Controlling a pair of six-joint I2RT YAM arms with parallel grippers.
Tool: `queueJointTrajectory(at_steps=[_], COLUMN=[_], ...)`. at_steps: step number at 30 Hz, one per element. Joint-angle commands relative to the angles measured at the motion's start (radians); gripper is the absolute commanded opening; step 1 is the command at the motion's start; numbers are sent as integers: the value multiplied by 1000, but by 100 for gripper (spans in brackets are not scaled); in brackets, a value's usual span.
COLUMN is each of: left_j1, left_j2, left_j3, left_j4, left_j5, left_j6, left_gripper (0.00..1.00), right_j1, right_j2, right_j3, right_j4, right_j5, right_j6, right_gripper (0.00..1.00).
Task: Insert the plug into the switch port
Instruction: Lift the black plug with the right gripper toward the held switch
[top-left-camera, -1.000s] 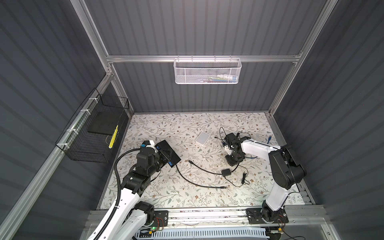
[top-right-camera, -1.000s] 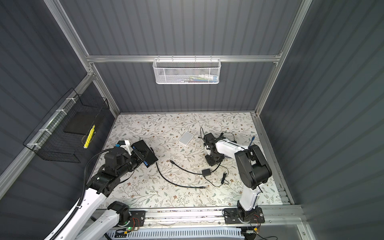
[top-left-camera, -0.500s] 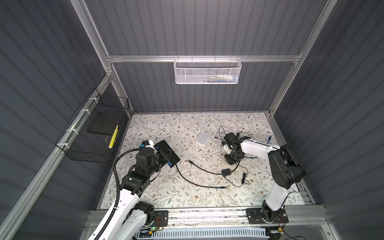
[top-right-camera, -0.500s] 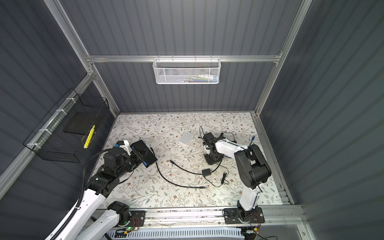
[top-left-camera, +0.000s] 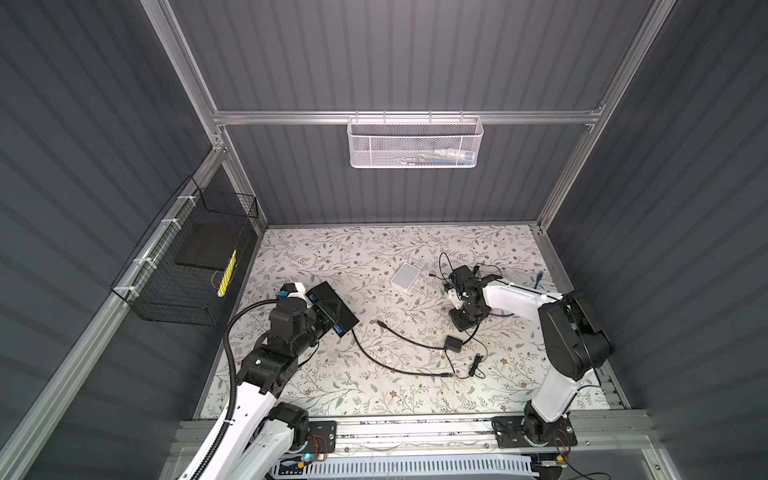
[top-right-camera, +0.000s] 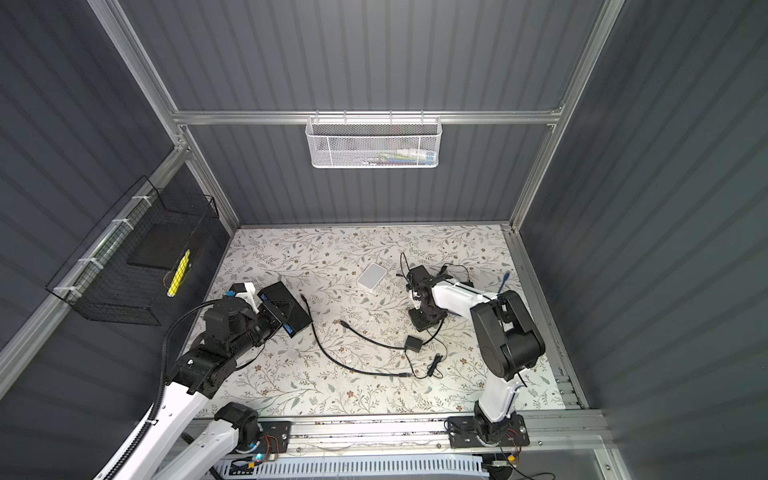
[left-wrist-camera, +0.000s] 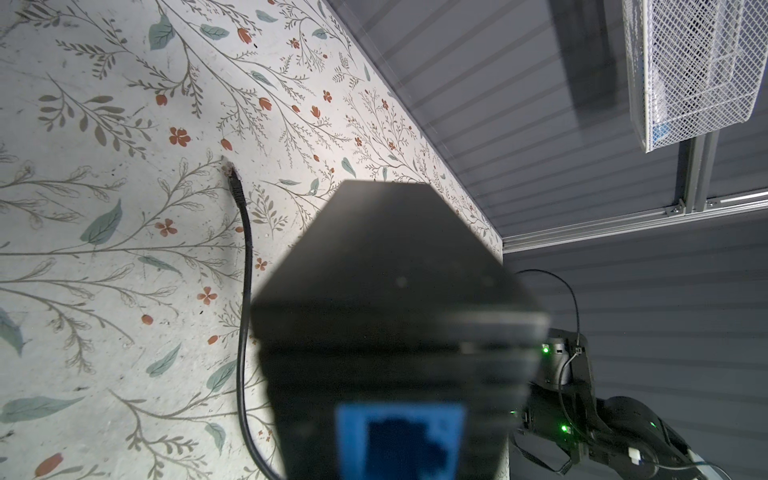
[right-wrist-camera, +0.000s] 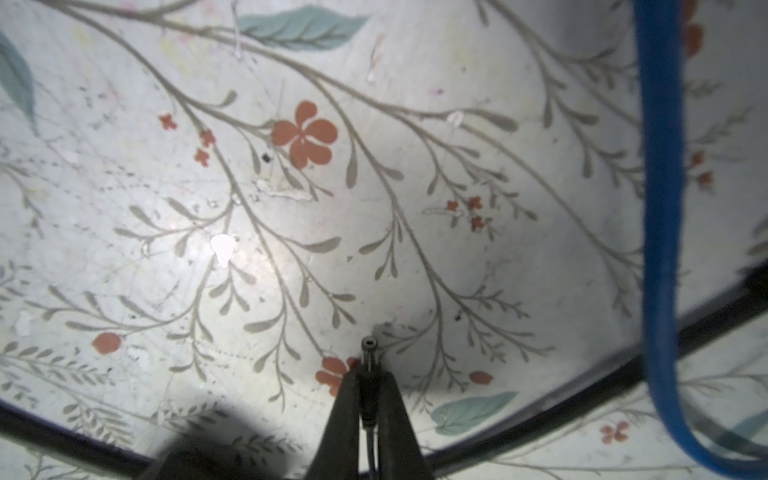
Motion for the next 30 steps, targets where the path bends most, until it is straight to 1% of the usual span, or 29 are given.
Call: queueJointTrajectory(at_steps=[1,5,7,10,14,17,22,25,30], left_j1=[7,7,7,7,7,7,7,7,7], left_j2=[-17,-16,-13,-3,24,63,146,181,241], left_j3=[44,50,49,52,47,37,37,45,69], left_j4=[2,0,5,19,84,170,319,379,423], left_j5=[-13,-12,-12,-5,31,83,194,232,266], left_j6=[25,25,25,23,14,14,28,35,41], left_gripper=[0,0,0,0,0,0,0,0,0], right_j1=[0,0,2,3,23,41,90,137,213], right_j2=[-76,-172,-215,-232,-294,-343,-345,-323,-294], right_j3=[-16,-28,-34,-10,-41,-67,-53,-21,34], right_j4=[40,95,127,110,171,210,218,223,241], right_j5=[-13,-77,-150,-218,-397,-484,-540,-570,-566], right_j6=[1,-9,-15,-16,-19,-7,-1,3,45], right_gripper=[2,0,0,0,0,0,0,0,0])
